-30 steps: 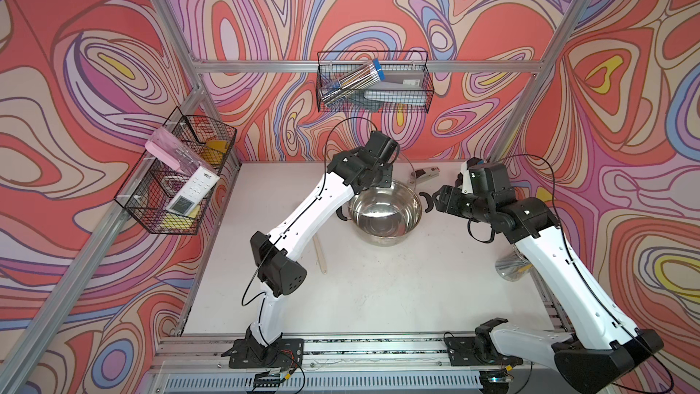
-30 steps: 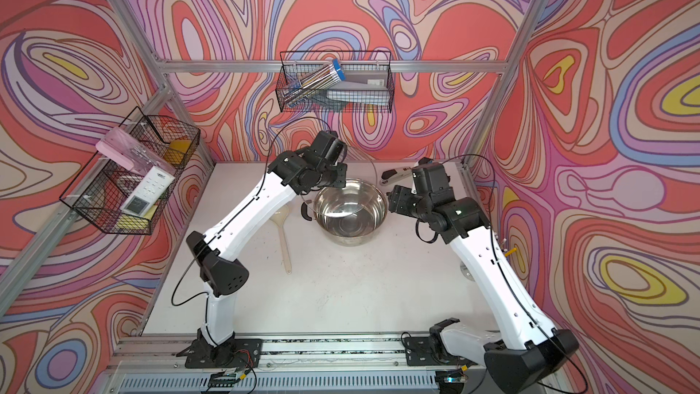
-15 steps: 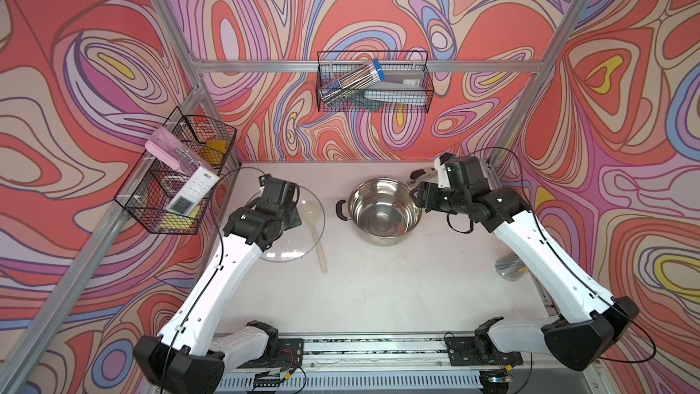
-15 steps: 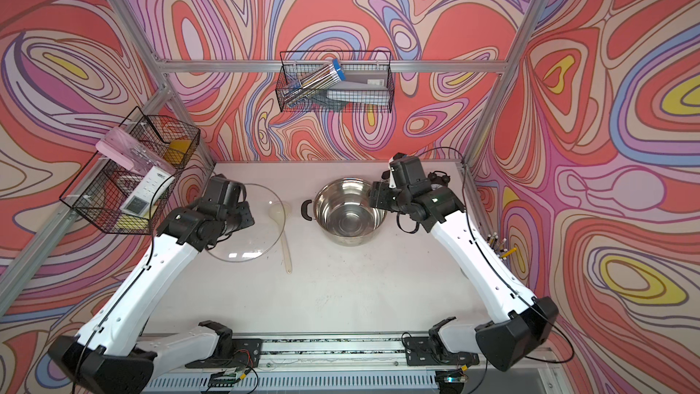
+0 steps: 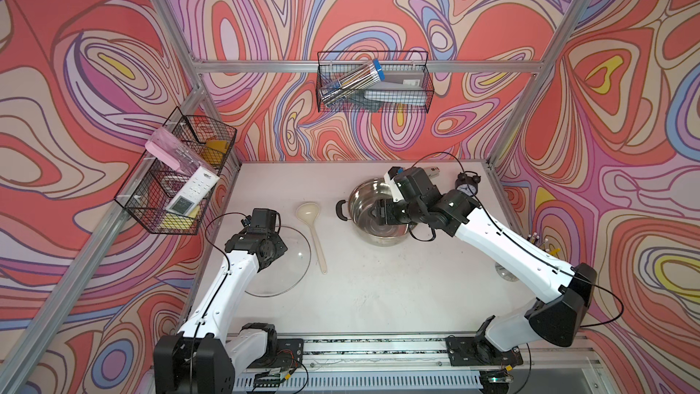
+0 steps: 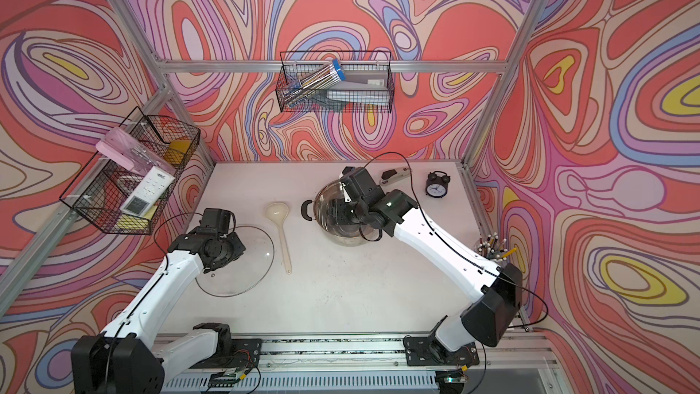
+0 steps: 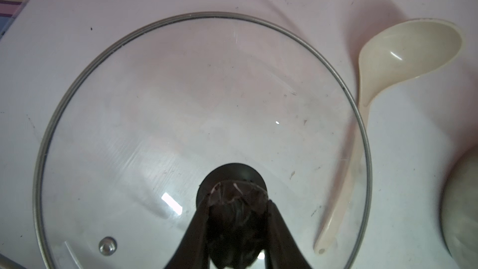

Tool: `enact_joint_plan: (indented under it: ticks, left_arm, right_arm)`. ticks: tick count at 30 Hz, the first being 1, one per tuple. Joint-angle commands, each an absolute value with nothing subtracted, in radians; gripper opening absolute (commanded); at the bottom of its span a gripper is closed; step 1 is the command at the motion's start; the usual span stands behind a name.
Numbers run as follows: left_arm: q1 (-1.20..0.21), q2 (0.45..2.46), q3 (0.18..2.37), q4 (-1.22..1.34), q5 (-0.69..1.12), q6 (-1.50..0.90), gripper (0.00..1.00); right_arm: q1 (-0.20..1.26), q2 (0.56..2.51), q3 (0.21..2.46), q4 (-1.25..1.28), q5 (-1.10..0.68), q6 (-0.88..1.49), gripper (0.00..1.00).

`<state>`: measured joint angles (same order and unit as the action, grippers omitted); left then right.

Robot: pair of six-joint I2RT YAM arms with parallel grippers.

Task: Stir the soup with a spoon
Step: Place the lid at the center of the board.

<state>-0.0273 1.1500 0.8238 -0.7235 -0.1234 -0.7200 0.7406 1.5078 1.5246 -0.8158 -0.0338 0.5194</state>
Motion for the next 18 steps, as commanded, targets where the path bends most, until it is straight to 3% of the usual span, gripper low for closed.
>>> enact_joint_plan:
  ticks: [1,12,15,18]
  left_arm:
    - [0.005,1.212,0.816,-0.586,-0.116,-0.679,0.00]
    - [0.052,1.409,0.824,-0.506,-0.070,-0.641,0.01]
    - [0.054,1.428,0.809,-0.499,-0.052,-0.639,0.26]
    - [0.055,1.411,0.816,-0.524,-0.041,-0.644,0.64]
  right_arm:
    - [0.772,1.516,1.517,-0.819,-0.042,0.534,0.70]
    - [0.800,1.517,1.490,-0.856,-0.042,0.521,0.70]
    - [0.807,1.538,1.500,-0.859,-0.041,0.508,0.70]
    - [0.816,1.565,1.520,-0.855,-0.041,0.493,0.72]
